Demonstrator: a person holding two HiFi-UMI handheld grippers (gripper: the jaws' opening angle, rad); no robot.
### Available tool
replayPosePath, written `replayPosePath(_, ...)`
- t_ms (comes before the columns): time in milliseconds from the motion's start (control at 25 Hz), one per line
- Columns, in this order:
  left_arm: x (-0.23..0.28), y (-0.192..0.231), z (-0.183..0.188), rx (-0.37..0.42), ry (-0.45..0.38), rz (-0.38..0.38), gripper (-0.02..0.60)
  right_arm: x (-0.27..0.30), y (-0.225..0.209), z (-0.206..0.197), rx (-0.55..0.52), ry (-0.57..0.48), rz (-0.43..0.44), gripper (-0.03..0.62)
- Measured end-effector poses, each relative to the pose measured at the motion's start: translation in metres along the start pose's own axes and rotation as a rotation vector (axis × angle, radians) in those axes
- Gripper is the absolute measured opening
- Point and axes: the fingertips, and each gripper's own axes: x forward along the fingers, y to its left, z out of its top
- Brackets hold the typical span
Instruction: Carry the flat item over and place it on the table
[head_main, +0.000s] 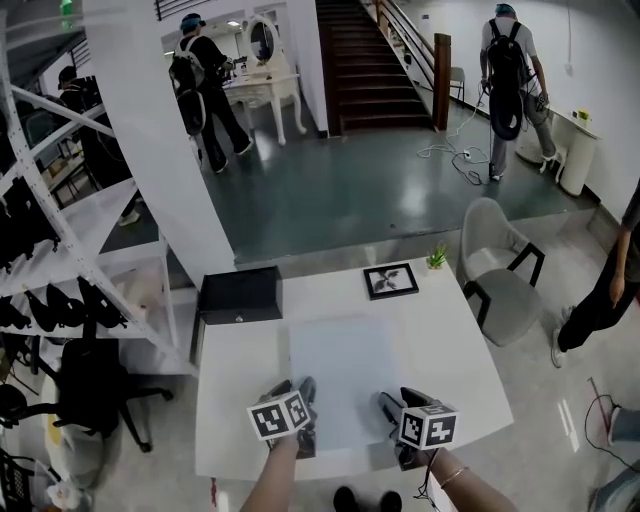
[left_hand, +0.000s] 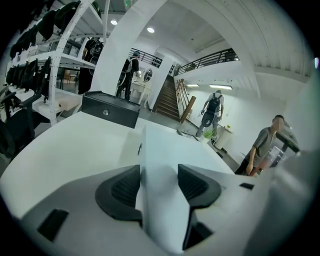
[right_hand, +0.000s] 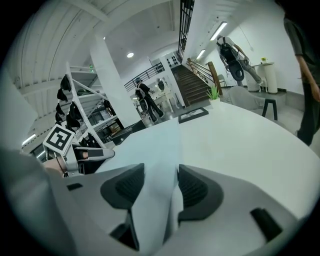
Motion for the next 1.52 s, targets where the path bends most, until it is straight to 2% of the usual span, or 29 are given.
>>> replayPosePath(200,-0.012,-0.001,-0.001,0.029,-0.026,0.039,0.223,-0.007,0.003,0.001,-0.014,-0.011,-0.008,0.209)
replayPosePath(360,-0.028,-0.004,0.002,0.031,-0.065,0.032,0.212,-0.016,0.004,0.007,-0.027,-0.056,-0.014,0.192)
replayPosePath(640,-0.060,-0.010,0.004,0.076,-0.130,0.015,0.129,-0.040,0.016,0.016,-0.073,-0.114,-0.009,0.173)
replayPosePath(1040,-0.109,-0.031,-0.004,0.152,-0.191,-0.017,0.064,-0.082,0.032,0.019,-0.117,-0.181,0.007,0.104)
replayPosePath(1520,-0.149,-0.050,-0.028,0.216,-0.235,-0.014,0.032,-0.126,0.052,0.015,-0.184,-0.252,0.040,0.030)
